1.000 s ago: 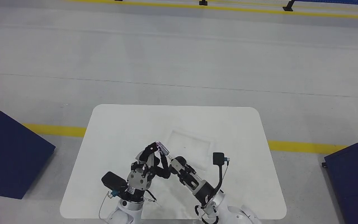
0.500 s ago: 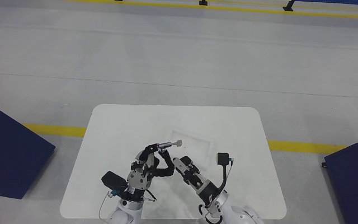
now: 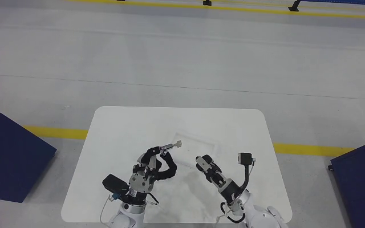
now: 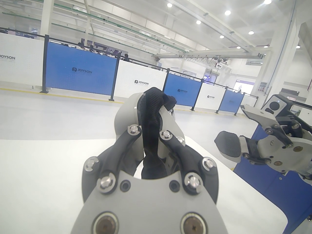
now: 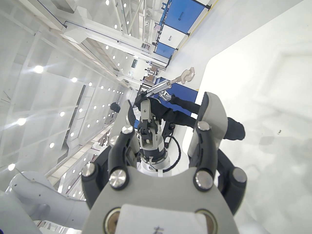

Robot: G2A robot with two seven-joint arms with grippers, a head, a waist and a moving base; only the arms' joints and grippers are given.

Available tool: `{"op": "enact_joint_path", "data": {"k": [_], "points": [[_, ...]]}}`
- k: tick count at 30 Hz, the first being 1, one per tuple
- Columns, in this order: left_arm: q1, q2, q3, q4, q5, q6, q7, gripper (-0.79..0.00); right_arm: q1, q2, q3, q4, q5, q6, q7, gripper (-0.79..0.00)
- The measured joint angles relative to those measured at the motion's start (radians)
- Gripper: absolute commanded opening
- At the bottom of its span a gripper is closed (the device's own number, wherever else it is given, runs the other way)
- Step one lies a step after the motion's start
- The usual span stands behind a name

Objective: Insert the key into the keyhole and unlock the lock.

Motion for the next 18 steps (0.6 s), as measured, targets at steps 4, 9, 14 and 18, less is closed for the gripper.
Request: {"op": "enact_joint_path", "data": {"k": [4, 9, 14, 18], "points": [[-0.001, -0.001, 0.001, 0.0, -0.016, -0.04, 0.012, -0.785, -0.003, 0.007, 0.049, 0.016, 0.066, -0.037, 0.071, -0.129], [-0.001, -0.004, 0.001, 0.0, -0.065, -0.093, 0.029, -0.785, 0.022, 0.021, 0.12, 0.068, 0.175, -0.079, 0.23, 0.0], [-0.008, -0.005, 0.006, 0.003, -0.09, -0.158, 0.047, -0.785, 0.032, 0.025, 0.135, 0.084, 0.201, -0.093, 0.298, 0.0], [-0.013, -0.007, 0.012, 0.009, -0.11, -0.208, 0.054, -0.785, 0.032, 0.025, 0.135, 0.084, 0.201, -0.092, 0.295, 0.0]]}}
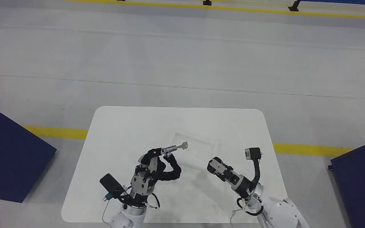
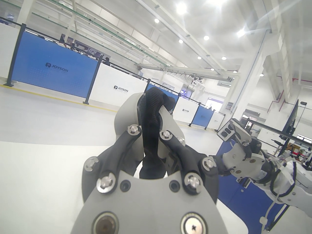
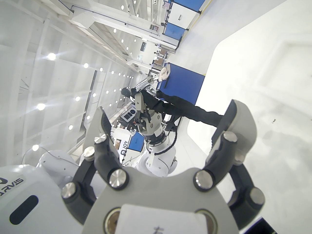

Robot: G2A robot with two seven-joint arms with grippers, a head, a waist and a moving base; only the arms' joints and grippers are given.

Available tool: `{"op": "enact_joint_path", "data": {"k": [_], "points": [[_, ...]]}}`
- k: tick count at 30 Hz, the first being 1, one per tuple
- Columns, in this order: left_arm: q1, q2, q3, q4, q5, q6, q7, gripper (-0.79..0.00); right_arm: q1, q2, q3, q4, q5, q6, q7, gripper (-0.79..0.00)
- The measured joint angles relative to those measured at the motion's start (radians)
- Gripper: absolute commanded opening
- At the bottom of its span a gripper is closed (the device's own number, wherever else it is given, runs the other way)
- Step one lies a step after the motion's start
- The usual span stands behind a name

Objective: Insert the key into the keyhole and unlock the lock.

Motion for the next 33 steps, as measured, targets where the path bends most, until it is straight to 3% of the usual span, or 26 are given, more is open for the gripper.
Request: {"op": "enact_joint_path", "data": {"k": [3, 17, 21, 25, 30, 33], "points": [[-0.001, -0.001, 0.007, -0.001, -0.026, -0.049, -0.004, -0.785, 0.015, 0.0, -0.005, 0.013, 0.04, 0.021, 0.015, 0.0], [-0.001, 0.0, 0.02, -0.013, -0.126, -0.265, -0.054, -0.785, 0.266, 0.014, 0.002, 0.223, 0.308, 0.052, 0.39, 0.0], [-0.002, 0.0, 0.024, -0.014, -0.144, -0.315, -0.06, -0.785, 0.334, 0.015, -0.011, 0.3, 0.357, 0.045, 0.463, -0.111], [-0.002, 0.001, 0.025, -0.013, -0.162, -0.352, -0.076, -0.785, 0.395, 0.013, -0.039, 0.368, 0.367, 0.033, 0.508, -0.151], [-0.001, 0.001, 0.027, -0.013, -0.184, -0.386, -0.095, -0.785, 0.446, 0.009, -0.076, 0.423, 0.394, 0.011, 0.56, -0.397], [-0.001, 0.0, 0.028, -0.012, -0.202, -0.402, -0.104, -0.785, 0.469, 0.007, -0.095, 0.443, 0.424, -0.001, 0.589, -0.397]]}}
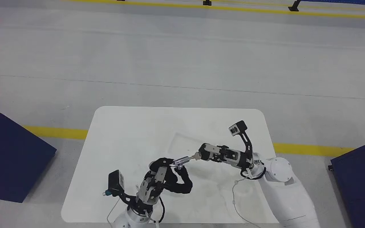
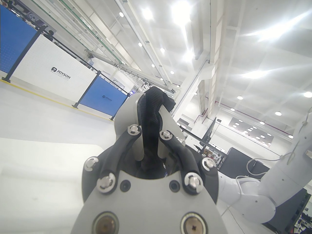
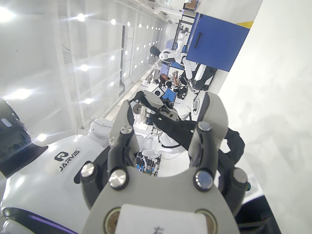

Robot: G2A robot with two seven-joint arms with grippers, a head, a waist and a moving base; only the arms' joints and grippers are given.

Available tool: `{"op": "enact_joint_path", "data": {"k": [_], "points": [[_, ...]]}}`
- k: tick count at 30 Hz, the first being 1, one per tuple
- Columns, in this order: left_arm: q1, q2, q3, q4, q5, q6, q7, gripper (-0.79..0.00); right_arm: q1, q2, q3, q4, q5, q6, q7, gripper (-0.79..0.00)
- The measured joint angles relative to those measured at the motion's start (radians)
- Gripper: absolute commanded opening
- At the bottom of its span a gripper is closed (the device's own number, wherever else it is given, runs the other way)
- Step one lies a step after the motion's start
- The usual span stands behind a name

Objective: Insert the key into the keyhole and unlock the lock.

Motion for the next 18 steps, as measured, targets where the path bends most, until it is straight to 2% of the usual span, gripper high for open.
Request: {"op": "enact_joint_path", "data": {"k": [10, 18], "points": [[0.002, -0.001, -0.006, -0.001, -0.017, -0.011, -0.029, -0.785, 0.014, 0.0, -0.023, 0.016, 0.064, -0.02, 0.058, -0.413], [0.005, -0.003, -0.01, -0.002, -0.011, -0.008, -0.039, -0.785, 0.005, 0.004, -0.024, 0.002, 0.073, -0.021, 0.078, -0.493]]}}
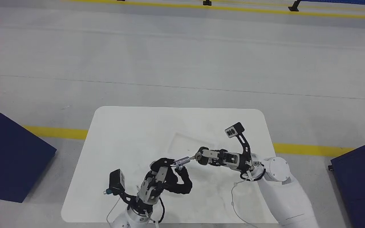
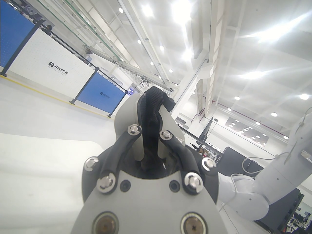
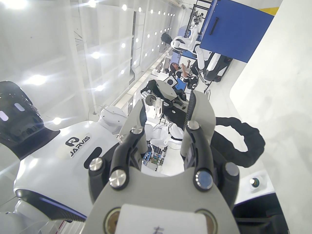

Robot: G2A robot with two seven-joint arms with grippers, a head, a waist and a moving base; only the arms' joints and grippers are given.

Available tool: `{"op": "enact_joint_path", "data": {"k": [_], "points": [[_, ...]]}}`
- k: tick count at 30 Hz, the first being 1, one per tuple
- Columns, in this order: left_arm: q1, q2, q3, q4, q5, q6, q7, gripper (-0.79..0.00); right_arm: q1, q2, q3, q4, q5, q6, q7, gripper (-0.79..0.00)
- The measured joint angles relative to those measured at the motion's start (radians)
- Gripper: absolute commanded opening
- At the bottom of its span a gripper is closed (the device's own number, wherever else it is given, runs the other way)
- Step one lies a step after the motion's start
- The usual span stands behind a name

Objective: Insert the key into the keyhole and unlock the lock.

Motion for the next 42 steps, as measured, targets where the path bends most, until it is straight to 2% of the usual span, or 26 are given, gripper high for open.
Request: {"op": "enact_joint_path", "data": {"k": [4, 6, 9, 24, 35, 42], "points": [[0.001, -0.001, -0.001, -0.001, 0.005, 0.006, -0.004, -0.785, -0.003, 0.003, 0.003, -0.012, 0.001, 0.003, 0.004, -0.529], [0.001, -0.001, -0.002, -0.001, 0.007, 0.005, -0.005, -0.785, -0.004, 0.004, 0.003, -0.016, -0.001, 0.004, 0.005, -0.603], [0.003, -0.002, -0.003, 0.0, 0.007, 0.006, -0.007, -0.785, -0.007, 0.006, 0.003, -0.022, -0.007, 0.004, 0.006, -0.782], [0.007, -0.004, -0.009, -0.001, 0.018, 0.018, -0.018, -0.785, -0.044, 0.017, 0.017, -0.085, -0.028, 0.004, -0.011, -0.785], [0.007, -0.007, -0.011, 0.003, 0.095, 0.058, 0.007, -0.785, -0.111, 0.02, 0.015, -0.153, -0.033, 0.061, -0.132, -0.785], [0.007, -0.01, -0.004, 0.008, 0.073, 0.077, 0.014, -0.785, -0.182, 0.019, 0.019, -0.22, 0.043, 0.104, -0.201, -0.785]]}}
